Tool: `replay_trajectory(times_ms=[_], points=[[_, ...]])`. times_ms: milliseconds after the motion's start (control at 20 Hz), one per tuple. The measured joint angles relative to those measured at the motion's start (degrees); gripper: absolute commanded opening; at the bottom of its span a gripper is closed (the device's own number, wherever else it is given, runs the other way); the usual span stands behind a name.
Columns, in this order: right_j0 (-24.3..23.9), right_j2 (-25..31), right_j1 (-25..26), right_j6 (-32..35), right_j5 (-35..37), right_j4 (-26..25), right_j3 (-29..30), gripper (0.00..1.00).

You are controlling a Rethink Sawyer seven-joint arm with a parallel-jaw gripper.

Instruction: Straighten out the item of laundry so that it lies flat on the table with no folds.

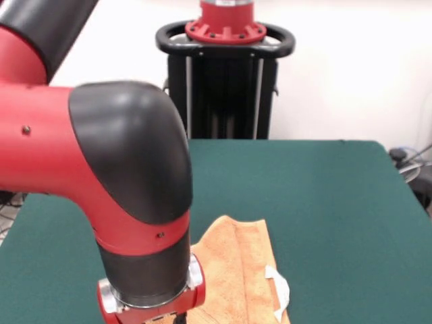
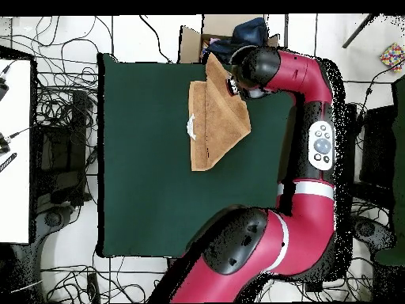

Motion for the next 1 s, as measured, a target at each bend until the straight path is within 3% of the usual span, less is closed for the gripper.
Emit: replay_trajectory(times_ms=[550, 1000], points=[[-0.5, -3.1, -1.3, 0.0, -0.3, 0.0, 4.0, 1.0], [-4.0, -6.3, -1.8, 0.0, -0.8, 0.0, 5.1, 1.0]])
